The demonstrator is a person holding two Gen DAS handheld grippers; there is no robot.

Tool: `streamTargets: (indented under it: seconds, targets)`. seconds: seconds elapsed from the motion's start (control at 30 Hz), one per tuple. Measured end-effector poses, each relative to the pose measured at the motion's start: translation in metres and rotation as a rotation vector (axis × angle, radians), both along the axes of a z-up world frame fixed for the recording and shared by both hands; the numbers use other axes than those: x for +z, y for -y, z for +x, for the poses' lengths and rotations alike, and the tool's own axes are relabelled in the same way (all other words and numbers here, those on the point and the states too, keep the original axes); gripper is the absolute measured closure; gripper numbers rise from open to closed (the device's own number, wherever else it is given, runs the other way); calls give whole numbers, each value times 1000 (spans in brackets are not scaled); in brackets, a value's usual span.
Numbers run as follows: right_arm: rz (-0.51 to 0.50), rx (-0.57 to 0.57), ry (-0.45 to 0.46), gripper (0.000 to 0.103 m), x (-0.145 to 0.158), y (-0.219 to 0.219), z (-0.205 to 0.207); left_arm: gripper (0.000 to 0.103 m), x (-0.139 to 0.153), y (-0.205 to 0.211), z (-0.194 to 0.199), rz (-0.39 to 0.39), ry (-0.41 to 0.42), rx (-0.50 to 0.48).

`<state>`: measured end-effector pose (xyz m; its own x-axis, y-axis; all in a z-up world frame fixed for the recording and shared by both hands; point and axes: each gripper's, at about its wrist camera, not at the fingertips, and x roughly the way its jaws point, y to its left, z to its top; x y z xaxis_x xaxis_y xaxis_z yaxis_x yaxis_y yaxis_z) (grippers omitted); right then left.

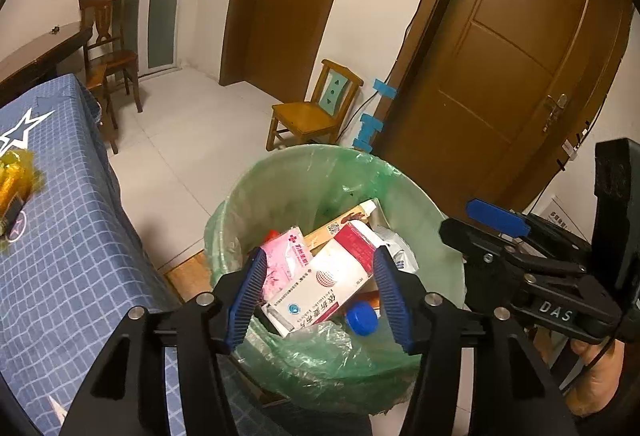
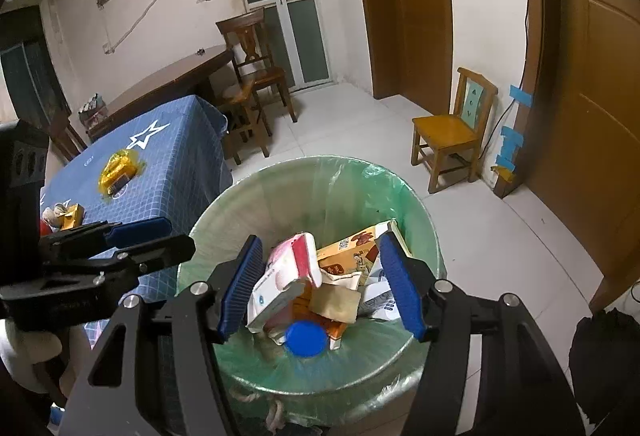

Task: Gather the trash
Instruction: 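Swing both tools back toward the table of trash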

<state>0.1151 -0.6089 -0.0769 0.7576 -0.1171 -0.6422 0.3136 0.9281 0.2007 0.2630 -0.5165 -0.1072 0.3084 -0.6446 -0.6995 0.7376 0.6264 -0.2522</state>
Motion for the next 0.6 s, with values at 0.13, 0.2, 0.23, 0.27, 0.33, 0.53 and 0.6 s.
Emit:
streamTargets:
  seconds: [0.13,0.2,0.23,0.27,0.33,0.53,0.6]
  targets:
    - [-18,6,23,44,9,-7,-3,45,8,-15,-4,-4,6,9]
    - [-30,12,34,44,14,-13,-5,44,12,-24,-5,-4,12,16]
    - [-35,16,40,43,16,-17,-6,44,15,-31,-5,-4,15,21]
    - [-40,23,50,43,19,-22,-8,44,18,-36,-5,-3,18,23]
    - [-45,40,71,41,23,-31,-11,44,23,-49,-8,3,32,28]
    - [-58,196,126,34,32,-89,-11,36,40,-120,-7,38,91,68]
    - [-55,243,128,31,31,-106,-8,32,47,-150,-7,45,114,99]
